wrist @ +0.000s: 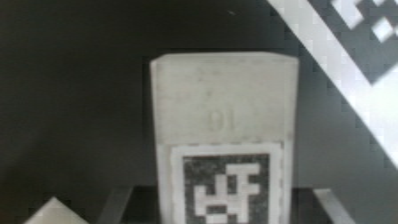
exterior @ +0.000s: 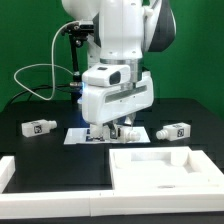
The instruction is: Assemble one leg
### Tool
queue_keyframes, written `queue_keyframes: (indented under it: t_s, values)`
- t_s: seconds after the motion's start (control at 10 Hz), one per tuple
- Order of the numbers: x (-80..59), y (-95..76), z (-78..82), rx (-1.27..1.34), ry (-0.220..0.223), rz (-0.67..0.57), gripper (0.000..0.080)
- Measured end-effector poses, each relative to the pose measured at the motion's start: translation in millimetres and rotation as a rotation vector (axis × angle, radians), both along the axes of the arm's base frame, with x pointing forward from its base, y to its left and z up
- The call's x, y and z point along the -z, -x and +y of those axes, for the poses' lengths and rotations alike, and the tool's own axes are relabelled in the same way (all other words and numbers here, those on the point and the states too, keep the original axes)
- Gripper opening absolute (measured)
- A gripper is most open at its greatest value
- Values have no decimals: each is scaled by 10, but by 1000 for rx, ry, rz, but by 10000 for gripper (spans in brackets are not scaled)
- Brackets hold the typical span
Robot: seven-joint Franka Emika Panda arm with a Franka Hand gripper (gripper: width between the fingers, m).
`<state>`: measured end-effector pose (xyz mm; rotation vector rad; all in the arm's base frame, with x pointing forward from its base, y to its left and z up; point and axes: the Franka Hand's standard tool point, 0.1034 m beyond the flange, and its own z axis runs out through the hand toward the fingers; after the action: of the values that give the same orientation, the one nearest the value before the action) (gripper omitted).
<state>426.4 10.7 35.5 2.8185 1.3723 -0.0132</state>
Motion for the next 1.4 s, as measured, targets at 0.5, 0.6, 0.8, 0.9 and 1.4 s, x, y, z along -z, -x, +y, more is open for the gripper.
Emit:
queue_keyframes:
  t_s: [0.5,0.6,0.8,0.9,1.4]
  values:
    - [-2,98,114,-572,22,45,285]
    - [10,105,107,-626,23,50,285]
    - [15,109,87,-747,27,56,285]
    - [41,131,87,-965,24,69,285]
    - [91,182,71,-1378,21,96,285]
